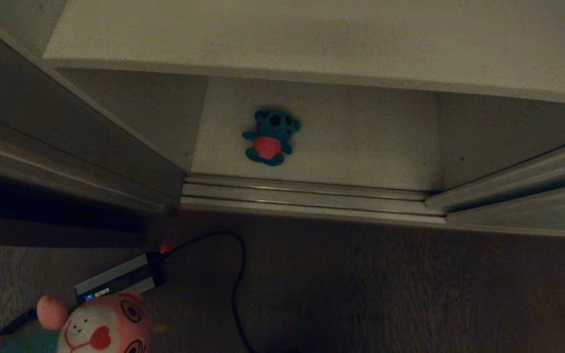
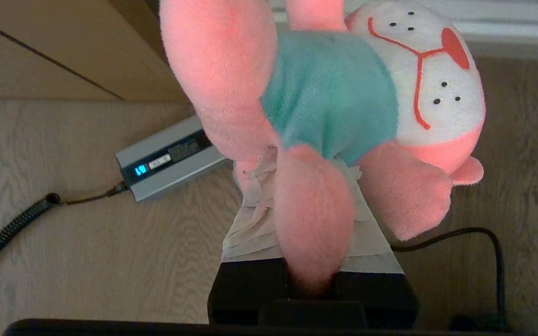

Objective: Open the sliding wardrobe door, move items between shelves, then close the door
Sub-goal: Place the pink doll on the lower shelf

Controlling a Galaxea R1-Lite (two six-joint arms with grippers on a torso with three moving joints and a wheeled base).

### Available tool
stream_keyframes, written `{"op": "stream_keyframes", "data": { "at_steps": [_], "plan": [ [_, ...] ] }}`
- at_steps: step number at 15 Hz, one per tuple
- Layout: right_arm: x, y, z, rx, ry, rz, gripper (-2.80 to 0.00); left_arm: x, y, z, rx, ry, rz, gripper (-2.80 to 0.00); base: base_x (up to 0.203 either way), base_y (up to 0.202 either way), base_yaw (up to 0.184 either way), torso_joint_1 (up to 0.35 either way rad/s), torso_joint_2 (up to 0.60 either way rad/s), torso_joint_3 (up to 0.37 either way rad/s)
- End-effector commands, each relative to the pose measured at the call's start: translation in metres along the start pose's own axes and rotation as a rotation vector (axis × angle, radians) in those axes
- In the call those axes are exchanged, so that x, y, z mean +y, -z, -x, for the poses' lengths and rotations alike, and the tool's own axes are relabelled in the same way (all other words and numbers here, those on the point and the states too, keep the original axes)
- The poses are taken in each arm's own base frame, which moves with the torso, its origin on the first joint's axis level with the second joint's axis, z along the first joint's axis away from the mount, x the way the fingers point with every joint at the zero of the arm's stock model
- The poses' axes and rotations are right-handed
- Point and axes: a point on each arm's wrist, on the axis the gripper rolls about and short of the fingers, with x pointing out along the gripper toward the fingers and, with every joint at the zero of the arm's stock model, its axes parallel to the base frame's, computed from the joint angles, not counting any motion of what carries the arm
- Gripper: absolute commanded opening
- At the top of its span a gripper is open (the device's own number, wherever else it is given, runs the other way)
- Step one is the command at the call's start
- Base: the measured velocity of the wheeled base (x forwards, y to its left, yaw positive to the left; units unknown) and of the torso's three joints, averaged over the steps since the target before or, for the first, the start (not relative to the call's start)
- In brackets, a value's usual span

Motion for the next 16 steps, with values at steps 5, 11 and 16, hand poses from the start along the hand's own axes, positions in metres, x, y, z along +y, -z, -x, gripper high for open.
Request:
{"op": "stream_keyframes", "data": {
  "at_steps": [5, 11, 16],
  "plan": [
    [0.0000, 0.0008, -0.0003, 0.004, 0.000, 0.000, -2.80, 0.0000, -0.0001, 0.0000, 0.000, 0.000, -0.001, -2.80, 0.000, 0.000, 0.000, 0.004, 0.00, -0.197],
    [0.0000, 0.0008, -0.0003, 0.004, 0.000, 0.000, -2.80, 0.0000, 0.0002, 0.0000, 0.003, 0.002, -0.011, -2.80, 0.000, 0.000, 0.000, 0.004, 0.00, -0.197],
    [0.0000, 0.0008, -0.0003, 0.004, 0.000, 0.000, -2.80, -0.0001, 0.0001, 0.0000, 0.002, 0.003, -0.015, -2.80, 0.000, 0.000, 0.000, 0.002, 0.00, -0.196]
  ]
}}
